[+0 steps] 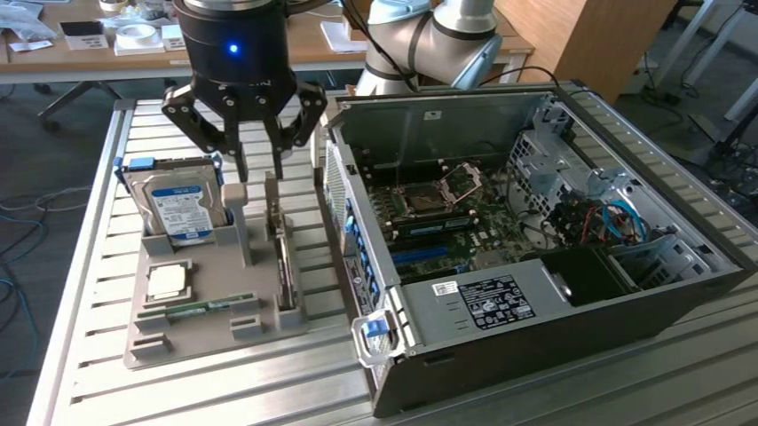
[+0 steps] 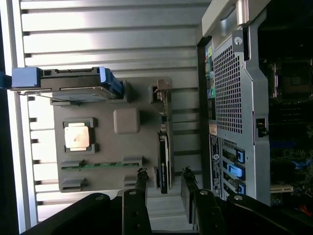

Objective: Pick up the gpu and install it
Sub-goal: 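Pick up the gpu and move the gpu toward the slot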

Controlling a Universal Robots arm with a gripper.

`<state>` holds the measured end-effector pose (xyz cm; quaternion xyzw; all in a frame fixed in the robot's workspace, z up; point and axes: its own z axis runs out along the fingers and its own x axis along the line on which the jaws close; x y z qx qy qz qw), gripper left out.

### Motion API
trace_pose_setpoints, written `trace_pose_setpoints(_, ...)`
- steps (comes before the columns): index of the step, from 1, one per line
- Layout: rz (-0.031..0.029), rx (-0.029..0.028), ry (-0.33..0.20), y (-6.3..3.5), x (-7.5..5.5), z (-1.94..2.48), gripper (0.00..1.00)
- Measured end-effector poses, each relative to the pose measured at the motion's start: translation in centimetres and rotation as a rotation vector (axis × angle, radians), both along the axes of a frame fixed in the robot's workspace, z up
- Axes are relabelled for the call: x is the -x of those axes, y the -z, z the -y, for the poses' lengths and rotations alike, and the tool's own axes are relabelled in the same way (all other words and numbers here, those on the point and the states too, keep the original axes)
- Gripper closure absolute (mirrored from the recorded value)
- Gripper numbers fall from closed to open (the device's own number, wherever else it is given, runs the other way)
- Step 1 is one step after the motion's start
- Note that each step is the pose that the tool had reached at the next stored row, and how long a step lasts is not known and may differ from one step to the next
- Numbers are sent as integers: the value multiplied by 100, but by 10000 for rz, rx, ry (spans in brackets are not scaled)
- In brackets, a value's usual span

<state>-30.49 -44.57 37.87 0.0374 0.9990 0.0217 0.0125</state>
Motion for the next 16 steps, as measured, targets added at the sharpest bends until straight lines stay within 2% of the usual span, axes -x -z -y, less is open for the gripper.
trace_pose_setpoints(16,-1,2,0,98,0,0,58)
